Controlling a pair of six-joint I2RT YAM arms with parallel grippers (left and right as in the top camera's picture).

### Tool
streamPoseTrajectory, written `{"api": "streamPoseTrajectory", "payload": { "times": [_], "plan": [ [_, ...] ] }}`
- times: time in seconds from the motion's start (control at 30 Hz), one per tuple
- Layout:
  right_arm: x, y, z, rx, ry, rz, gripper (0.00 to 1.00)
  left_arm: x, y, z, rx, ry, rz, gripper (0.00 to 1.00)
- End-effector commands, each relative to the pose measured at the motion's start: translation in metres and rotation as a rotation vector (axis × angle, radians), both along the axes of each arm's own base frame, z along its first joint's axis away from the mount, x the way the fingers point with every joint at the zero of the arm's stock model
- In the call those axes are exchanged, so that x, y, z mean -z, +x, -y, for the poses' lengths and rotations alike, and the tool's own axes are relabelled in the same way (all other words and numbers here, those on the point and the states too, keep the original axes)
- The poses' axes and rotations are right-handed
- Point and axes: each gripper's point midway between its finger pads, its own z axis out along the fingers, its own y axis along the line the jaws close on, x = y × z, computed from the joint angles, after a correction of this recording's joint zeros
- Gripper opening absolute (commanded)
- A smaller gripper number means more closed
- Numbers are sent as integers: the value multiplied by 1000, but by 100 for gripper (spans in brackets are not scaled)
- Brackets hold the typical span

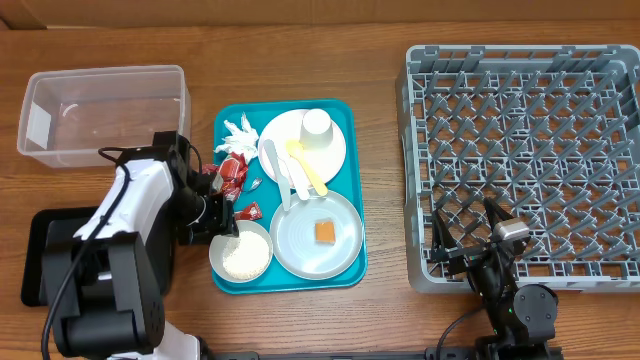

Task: Sort waste into correct bins and load items into the dishwasher rack
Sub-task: 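Reach the left gripper to the grey rice bowl and grasp its rim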

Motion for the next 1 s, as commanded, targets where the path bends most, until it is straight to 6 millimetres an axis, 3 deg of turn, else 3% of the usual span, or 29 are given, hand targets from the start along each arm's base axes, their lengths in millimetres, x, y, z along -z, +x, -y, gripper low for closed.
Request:
{"api": "streamPoseTrajectory", "payload": {
  "times": [0.0,0.2,0.57,0.67,0.97],
  "plan": [
    [2,0,1,8,-2,5,100,-2,4,5,23,-26,12,60],
    [2,0,1,8,-2,5,100,-2,4,5,21,-26,10,37],
    [2,0,1,8,-2,5,100,-2,3,4,19,-17,4,27],
    [2,0,1,8,-2,5,100,1,2,-6,-2,48,-8,29],
    [2,0,1,8,-2,5,100,4,8,-13,-10,89,15,51]
  ]
}}
